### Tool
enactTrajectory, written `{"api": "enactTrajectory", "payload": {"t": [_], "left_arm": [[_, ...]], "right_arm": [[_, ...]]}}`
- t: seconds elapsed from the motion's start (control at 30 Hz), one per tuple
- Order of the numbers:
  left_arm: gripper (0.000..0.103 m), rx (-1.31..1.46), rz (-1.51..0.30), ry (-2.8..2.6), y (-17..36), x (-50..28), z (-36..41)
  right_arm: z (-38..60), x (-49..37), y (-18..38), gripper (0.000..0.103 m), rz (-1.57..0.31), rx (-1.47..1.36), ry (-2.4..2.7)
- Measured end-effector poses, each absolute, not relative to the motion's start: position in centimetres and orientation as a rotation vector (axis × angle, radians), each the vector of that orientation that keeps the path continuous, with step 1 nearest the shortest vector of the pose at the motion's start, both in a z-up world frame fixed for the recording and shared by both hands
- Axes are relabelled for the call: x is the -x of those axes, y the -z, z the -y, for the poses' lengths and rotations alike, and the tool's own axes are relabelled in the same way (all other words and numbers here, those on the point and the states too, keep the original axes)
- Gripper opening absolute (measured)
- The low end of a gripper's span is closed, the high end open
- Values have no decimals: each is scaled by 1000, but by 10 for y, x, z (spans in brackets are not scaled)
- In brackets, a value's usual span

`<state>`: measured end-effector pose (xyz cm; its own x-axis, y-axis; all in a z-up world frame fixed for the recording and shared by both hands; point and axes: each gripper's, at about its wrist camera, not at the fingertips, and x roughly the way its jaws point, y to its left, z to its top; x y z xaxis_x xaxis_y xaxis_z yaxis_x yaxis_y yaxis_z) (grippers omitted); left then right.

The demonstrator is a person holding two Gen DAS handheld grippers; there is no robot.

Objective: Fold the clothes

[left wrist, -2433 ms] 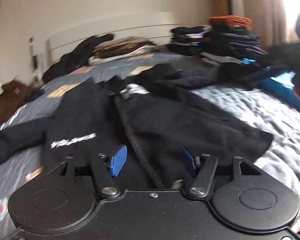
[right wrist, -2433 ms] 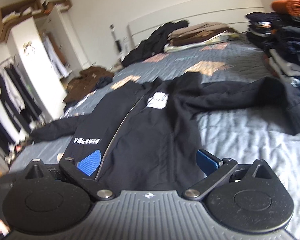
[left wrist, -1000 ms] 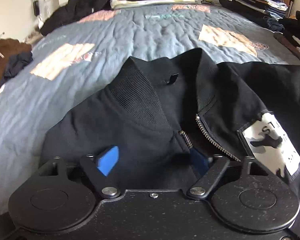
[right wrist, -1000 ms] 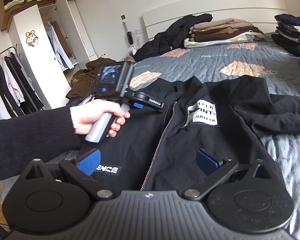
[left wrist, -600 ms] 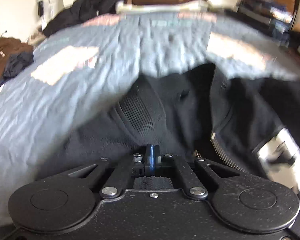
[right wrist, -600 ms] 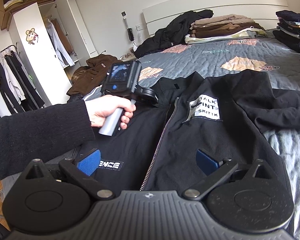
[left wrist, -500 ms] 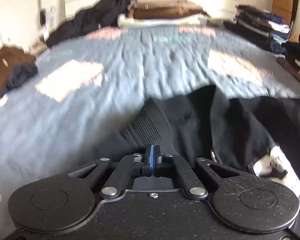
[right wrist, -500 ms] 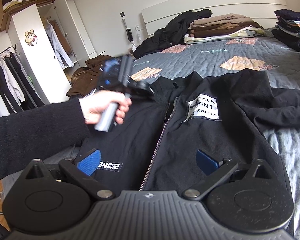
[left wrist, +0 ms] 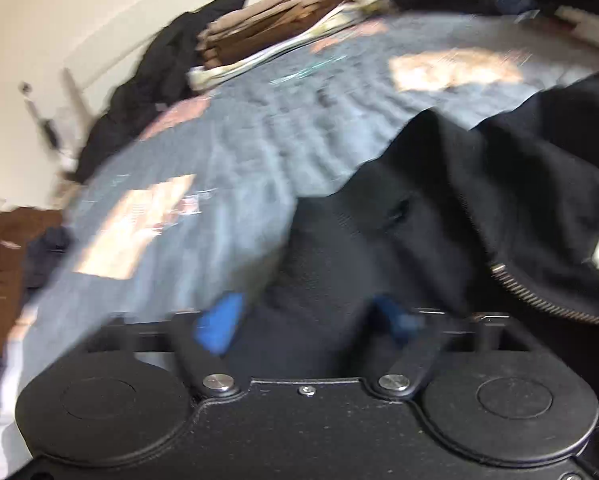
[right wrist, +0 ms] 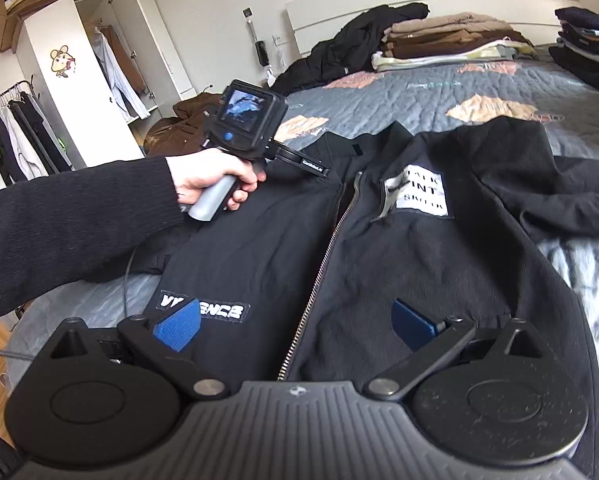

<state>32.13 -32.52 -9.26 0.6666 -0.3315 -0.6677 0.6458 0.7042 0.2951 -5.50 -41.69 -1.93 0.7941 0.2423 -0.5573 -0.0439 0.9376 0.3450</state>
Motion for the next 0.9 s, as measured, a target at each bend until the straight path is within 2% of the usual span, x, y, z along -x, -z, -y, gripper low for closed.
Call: {"api": "enactTrajectory", "payload": {"t": [0.03, 0.07, 0.17, 0.3, 0.5, 0.67, 0.73, 0.9], "left_arm": [[24, -504, -650, 590, 93, -326, 322], [17, -462, -673, 601, 92, -331, 319], [11, -319, -702, 611, 83, -347, 300], [10, -74, -758, 547, 73, -379, 263], [30, -187, -743, 516, 66, -365, 272], [67, -105, -642, 565, 14, -306, 231], [71, -64, -603, 559, -3, -270, 203], [75, 261, -627, 439, -10, -196, 78]], "right_arm": [[417, 55, 21, 102, -642, -327, -156], [418, 55, 22, 102, -646, -329, -154], [420, 55, 25, 102, -658, -335, -150], [421, 58, 26, 102, -663, -341, -150], [420, 57, 28, 102, -664, -339, -154], [421, 57, 28, 102, -665, -329, -153], [421, 56, 27, 102, -666, -327, -150], [410, 56, 24, 102, -655, -328, -178]]}}
